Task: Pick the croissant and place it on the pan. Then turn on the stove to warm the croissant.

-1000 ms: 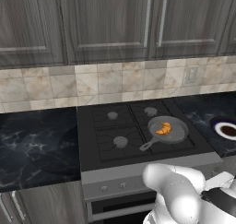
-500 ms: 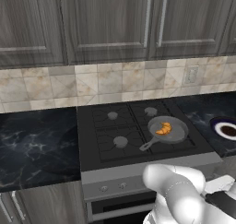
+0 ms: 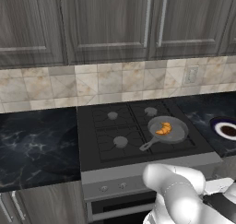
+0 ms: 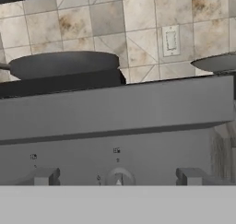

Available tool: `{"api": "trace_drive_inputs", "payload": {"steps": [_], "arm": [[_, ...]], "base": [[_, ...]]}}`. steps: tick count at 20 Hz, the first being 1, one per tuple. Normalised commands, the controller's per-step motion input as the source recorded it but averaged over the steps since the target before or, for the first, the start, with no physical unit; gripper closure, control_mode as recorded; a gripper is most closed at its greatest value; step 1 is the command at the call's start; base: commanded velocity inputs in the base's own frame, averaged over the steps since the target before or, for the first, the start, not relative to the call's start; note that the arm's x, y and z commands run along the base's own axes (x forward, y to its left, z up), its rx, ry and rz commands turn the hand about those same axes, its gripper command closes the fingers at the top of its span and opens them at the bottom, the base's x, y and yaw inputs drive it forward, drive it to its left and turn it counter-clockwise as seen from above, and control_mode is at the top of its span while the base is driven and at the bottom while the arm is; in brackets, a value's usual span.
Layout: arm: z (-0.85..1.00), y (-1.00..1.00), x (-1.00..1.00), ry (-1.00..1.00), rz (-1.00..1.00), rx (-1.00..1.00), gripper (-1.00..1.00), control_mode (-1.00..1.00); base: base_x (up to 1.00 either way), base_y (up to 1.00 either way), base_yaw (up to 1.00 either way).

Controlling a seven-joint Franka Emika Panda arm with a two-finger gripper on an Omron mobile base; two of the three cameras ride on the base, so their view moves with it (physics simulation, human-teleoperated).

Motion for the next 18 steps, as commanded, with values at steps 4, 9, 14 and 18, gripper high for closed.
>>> {"api": "trace_drive_inputs", "payload": {"steps": [4, 9, 14, 18], "arm": [[0.00, 0.00, 0.01, 0.00, -0.10, 0.00, -1.00, -1.00], [0.00, 0.00, 0.02, 0.00, 0.00, 0.00, -1.00, -1.00], [0.00, 0.00, 0.00, 0.00, 0.05, 0.00, -1.00, -1.00], [-0.02, 0.00, 0.00, 0.00, 0.05, 0.00, -1.00, -1.00]], "base": [[0.00, 0.00, 0.00], [0.00, 0.00, 0.00], [0.00, 0.00, 0.00], [0.00, 0.00, 0.00]]}}
